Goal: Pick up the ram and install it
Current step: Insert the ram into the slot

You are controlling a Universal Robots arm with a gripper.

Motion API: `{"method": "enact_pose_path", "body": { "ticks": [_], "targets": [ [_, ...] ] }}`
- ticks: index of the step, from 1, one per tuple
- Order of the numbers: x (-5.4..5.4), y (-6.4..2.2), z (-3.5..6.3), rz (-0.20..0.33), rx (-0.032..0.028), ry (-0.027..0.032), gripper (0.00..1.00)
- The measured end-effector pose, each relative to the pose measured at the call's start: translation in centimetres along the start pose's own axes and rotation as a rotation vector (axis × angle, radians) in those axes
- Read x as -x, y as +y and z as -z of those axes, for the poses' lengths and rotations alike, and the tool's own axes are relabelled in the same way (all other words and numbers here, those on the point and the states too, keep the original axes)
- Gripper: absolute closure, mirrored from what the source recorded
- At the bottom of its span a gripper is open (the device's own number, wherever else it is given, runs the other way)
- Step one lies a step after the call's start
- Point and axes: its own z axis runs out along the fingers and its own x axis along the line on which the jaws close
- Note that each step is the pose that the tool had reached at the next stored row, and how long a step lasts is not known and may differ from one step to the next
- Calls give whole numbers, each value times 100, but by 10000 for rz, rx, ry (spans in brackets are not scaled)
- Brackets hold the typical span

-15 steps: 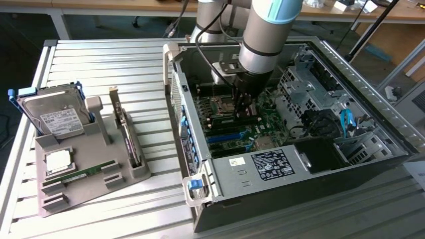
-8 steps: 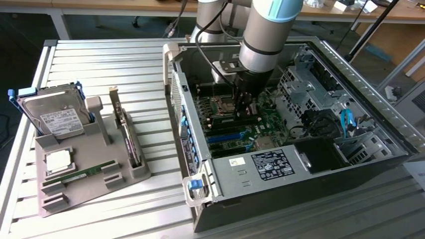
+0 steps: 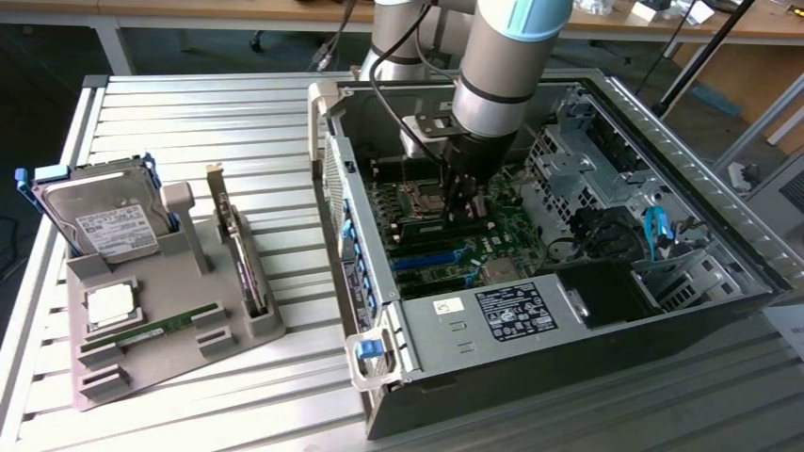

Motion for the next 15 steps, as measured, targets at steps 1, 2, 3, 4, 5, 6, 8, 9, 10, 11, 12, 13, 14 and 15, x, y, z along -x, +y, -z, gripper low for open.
{"method": "enact_pose_path", "body": {
  "ticks": [1, 2, 3, 4, 5, 6, 8, 9, 10, 11, 12, 13, 14, 15],
  "targets": [
    [0, 0, 0, 1, 1, 2, 87],
    [0, 0, -3, 2, 1, 3, 87],
    [1, 0, -8, 0, 3, 2, 87],
    [0, 0, -15, -2, 4, 2, 87],
    [0, 1, -18, -4, 5, 3, 87],
    [0, 1, -19, -4, 6, 4, 87],
    [0, -4, -21, -4, 7, 3, 87],
    [0, -14, -22, -4, 6, 0, 87],
    [1, -29, -23, -5, 8, -5, 87],
    [1, -51, -23, -5, 8, -18, 87],
    [1, -52, -23, -5, 9, -18, 87],
    [1, -52, -23, -6, 9, -18, 87],
    [1, -52, -23, -7, 8, -19, 87],
    [1, -44, -23, -15, 6, -18, 87]
  ]
}}
